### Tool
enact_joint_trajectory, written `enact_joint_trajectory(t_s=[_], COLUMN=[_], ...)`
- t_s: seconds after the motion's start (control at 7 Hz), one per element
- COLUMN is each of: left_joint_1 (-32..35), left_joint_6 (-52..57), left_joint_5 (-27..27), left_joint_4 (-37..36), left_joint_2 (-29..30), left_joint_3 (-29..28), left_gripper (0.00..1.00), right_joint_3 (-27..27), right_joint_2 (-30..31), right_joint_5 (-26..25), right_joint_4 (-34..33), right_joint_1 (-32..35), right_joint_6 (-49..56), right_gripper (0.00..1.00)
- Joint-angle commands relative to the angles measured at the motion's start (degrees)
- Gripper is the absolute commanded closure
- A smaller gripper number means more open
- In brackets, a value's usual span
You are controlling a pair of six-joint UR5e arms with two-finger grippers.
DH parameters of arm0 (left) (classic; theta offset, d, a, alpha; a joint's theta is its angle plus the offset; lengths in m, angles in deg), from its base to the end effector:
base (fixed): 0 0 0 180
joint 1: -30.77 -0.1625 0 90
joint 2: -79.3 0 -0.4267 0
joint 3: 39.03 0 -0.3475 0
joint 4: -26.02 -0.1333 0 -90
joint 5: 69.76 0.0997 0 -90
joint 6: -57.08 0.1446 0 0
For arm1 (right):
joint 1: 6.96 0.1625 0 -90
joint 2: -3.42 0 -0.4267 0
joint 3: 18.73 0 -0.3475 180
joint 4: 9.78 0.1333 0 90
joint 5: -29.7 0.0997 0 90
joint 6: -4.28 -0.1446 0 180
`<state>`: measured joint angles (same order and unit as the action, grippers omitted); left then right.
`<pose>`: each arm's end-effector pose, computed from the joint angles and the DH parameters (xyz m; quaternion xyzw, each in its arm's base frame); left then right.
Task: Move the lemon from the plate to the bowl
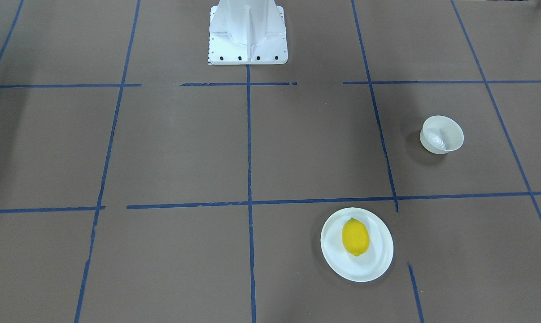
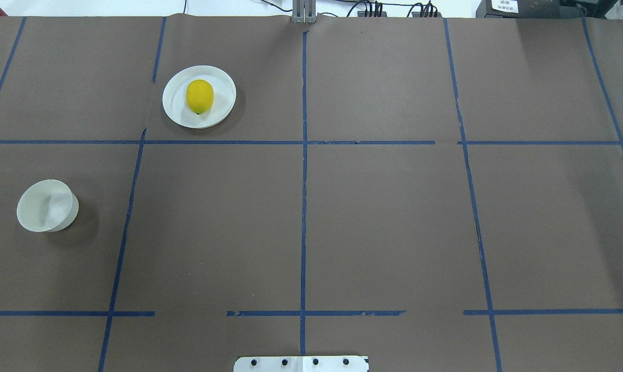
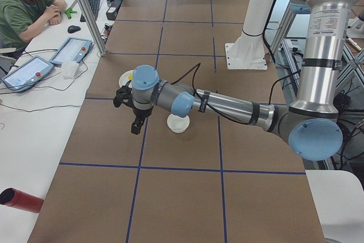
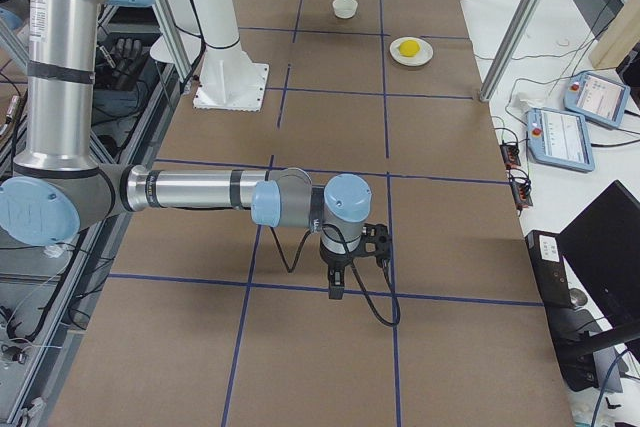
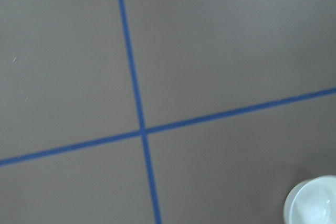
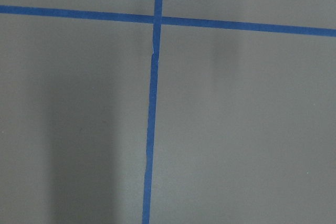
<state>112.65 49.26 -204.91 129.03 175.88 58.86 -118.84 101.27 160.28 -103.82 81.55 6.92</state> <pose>0.0431 -0.5200 0.5440 0.1655 0.3997 0.0935 0.8967 0.0292 -0.3861 0.6844 -0.0111 -0.3469 -0.0284 0.9374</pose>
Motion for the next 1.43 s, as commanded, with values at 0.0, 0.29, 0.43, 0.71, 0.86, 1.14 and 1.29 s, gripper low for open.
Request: enact_joint_trajectory(t_s=[0.0, 0.29, 0.43, 0.71, 0.86, 1.14, 1.29], left_joint_1=[-9.66, -17.42, -20.15, -26.3, -28.5, -30.89, -31.77], left_joint_6=[-9.69, -19.81, -26.13, -37.83, -42.23, -47.27, -48.16], left_joint_5=[3.99, 8.13, 8.76, 16.02, 17.27, 21.49, 22.46], left_joint_4=[-0.08, 0.35, 0.79, 3.5, 7.61, 13.52, 15.11], left_joint_2=[13.22, 22.99, 27.48, 34.52, 36.99, 40.87, 40.97], left_joint_3=[-4.69, -12.77, -17.33, -24.72, -29.63, -37.65, -39.68], left_gripper=[0.0, 0.0, 0.0, 0.0, 0.0, 0.0, 0.0], right_joint_3=[0.0, 0.0, 0.0, 0.0, 0.0, 0.0, 0.0], right_joint_2=[0.06, 0.06, 0.06, 0.06, 0.06, 0.06, 0.06], right_joint_5=[0.03, 0.03, -0.06, -0.06, 0.03, 0.03, 0.03], right_joint_4=[0.0, 0.0, 0.0, 0.0, 0.0, 0.0, 0.0], right_joint_1=[0.0, 0.0, 0.0, 0.0, 0.0, 0.0, 0.0], right_joint_6=[0.0, 0.0, 0.0, 0.0, 0.0, 0.0, 0.0], right_gripper=[0.0, 0.0, 0.0, 0.0, 0.0, 0.0, 0.0])
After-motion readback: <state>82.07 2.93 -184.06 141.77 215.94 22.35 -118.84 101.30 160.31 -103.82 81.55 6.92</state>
